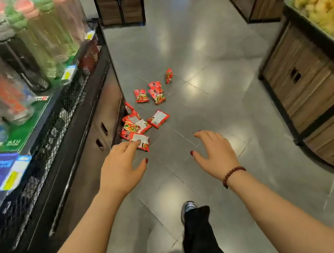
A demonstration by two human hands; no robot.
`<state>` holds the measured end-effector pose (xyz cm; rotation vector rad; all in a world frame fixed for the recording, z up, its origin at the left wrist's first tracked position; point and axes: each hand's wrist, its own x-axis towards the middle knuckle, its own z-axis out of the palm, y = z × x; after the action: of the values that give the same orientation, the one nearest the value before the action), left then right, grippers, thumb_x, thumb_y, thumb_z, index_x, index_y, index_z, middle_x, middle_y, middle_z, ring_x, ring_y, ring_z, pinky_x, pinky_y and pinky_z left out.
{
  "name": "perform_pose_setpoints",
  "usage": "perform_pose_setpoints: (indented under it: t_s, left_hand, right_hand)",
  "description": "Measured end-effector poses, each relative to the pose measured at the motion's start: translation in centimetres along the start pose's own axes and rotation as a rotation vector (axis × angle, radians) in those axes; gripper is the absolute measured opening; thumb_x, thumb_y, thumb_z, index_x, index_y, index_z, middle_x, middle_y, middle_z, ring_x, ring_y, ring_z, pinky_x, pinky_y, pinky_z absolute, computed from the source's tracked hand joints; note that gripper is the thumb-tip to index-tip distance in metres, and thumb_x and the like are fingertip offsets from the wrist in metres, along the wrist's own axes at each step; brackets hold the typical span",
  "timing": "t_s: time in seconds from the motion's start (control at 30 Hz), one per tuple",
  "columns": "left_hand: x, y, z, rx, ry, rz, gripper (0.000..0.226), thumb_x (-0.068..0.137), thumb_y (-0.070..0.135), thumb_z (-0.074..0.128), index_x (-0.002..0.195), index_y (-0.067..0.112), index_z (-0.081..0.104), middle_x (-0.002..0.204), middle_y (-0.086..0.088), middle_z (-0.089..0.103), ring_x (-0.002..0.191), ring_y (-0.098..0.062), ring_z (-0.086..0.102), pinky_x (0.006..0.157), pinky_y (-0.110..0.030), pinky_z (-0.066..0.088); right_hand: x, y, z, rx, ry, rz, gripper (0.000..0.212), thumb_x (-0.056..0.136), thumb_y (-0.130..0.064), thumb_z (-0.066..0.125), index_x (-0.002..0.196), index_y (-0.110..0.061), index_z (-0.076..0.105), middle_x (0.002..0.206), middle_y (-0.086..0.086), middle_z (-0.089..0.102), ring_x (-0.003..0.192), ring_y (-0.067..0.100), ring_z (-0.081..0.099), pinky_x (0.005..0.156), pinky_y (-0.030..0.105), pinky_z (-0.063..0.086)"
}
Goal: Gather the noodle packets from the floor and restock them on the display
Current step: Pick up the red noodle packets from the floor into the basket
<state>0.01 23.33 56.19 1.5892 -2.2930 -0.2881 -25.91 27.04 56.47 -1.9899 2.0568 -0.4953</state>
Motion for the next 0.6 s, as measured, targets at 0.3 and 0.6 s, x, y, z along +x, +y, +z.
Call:
perform_pose_setpoints:
  t_s: [0.3, 0.6]
  left_hand:
    - [18.7, 0.5, 2.3, 0.002, 0.007, -0.071, 0.054, 0.076, 0.038, 0.062, 0.125, 0.014, 0.063, 0.118, -0.005, 0.065, 0.110, -0.031, 0.059, 0.084, -0.041, 0.054]
    - [34.9, -1.0, 5.5, -0.012, -0.012, -0.101, 0.051, 0.082, 0.032, 0.070, 0.129, 0.018, 0.060, 0.125, -0.003, 0.062, 0.115, -0.026, 0.056, 0.086, -0.039, 0.051]
  right_hand:
    - [19.8, 7.0, -2.7, 0.054, -0.013, -0.039, 0.048, 0.091, -0.033, 0.059, 0.135, -0.018, 0.048, 0.135, 0.000, 0.051, 0.124, 0.021, 0.042, 0.102, 0.032, 0.035]
    - [35.4, 12.0, -2.2, 0.085, -0.034, -0.023, 0.048, 0.090, -0.033, 0.060, 0.134, -0.020, 0.049, 0.136, 0.000, 0.051, 0.125, 0.022, 0.044, 0.103, 0.033, 0.032]
